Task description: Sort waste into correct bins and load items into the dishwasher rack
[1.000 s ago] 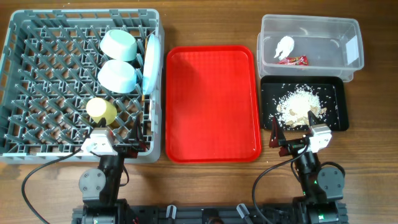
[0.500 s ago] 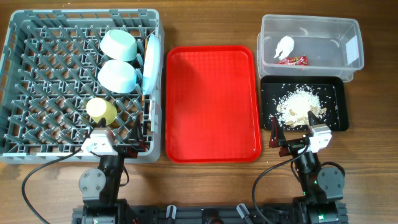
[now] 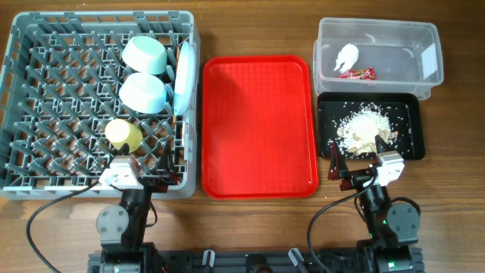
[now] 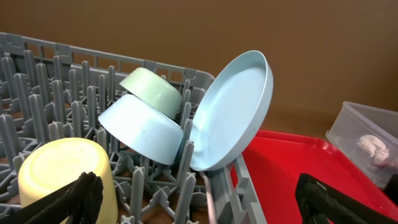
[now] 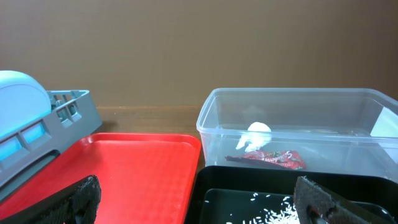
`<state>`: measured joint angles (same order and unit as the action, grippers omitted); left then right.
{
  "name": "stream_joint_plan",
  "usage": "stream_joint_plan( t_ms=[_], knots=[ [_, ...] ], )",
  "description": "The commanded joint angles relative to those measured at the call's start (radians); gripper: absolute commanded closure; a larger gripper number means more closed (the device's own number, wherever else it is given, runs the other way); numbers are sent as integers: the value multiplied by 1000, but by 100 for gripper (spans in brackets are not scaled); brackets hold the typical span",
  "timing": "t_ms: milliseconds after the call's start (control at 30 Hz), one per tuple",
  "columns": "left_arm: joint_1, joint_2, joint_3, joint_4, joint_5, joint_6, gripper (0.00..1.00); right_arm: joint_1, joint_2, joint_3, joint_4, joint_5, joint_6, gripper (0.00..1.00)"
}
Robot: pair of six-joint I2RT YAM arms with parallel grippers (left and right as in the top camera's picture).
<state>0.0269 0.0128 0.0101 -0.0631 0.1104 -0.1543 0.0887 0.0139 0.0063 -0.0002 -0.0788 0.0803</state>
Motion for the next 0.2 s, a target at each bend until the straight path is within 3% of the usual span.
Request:
stream_joint_plan(
  t_ms=[0,167],
  knots=[
    [-6,-9,-5,-5,11,19,0,-5,-3,-1,5,-16,-13,0],
    [-5,-9,-5,-5,11,19,0,-5,-3,-1,5,-16,-13,0]
  ],
)
